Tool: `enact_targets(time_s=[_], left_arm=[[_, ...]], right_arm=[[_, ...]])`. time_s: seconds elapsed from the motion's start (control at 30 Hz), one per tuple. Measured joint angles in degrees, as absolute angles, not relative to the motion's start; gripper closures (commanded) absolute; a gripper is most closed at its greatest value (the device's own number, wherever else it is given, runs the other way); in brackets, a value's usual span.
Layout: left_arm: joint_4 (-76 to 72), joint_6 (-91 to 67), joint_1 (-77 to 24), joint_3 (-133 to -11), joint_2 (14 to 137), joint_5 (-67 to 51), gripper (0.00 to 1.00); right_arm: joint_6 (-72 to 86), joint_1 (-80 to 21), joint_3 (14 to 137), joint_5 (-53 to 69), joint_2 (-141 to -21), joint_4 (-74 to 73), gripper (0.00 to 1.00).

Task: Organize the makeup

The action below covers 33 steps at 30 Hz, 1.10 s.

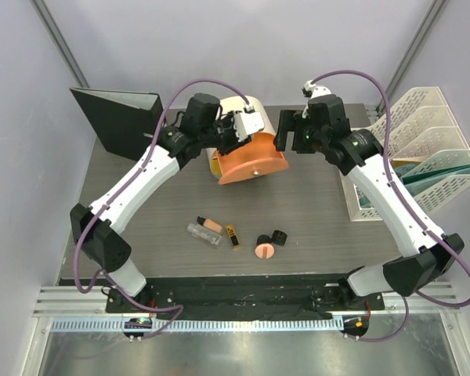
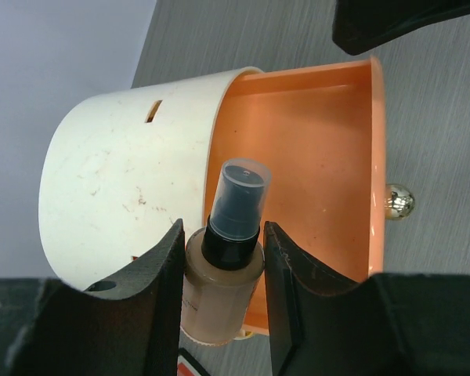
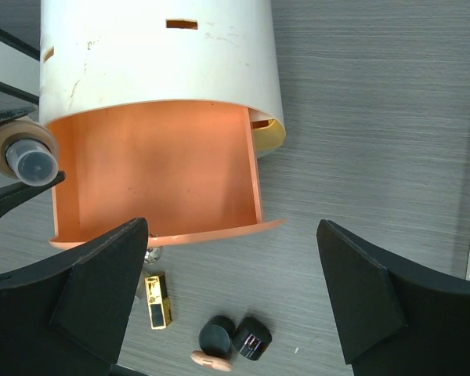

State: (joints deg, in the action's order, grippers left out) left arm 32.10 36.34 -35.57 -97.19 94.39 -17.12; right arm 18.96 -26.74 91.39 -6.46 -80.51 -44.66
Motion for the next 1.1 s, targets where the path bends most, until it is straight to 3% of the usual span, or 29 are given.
enact_targets(time_s=[0.3, 0.63, 1.1], left_arm=[[31.64, 34.11, -35.57, -95.22, 93.67, -21.15, 0.77], [31.35, 31.70, -35.57, -93.58, 93.54, -23.05, 0.48], [26.79, 31.42, -35.57, -93.58, 95.00, -21.96, 0.43]], right_arm=[[18.87, -25.28, 91.39, -5.02, -80.51, -44.66, 0.05], [18.81, -24.62, 91.39, -3.70, -81.62, -44.66, 0.05], [19.22, -24.51, 91.39, -2.87, -81.80, -44.64, 0.05]])
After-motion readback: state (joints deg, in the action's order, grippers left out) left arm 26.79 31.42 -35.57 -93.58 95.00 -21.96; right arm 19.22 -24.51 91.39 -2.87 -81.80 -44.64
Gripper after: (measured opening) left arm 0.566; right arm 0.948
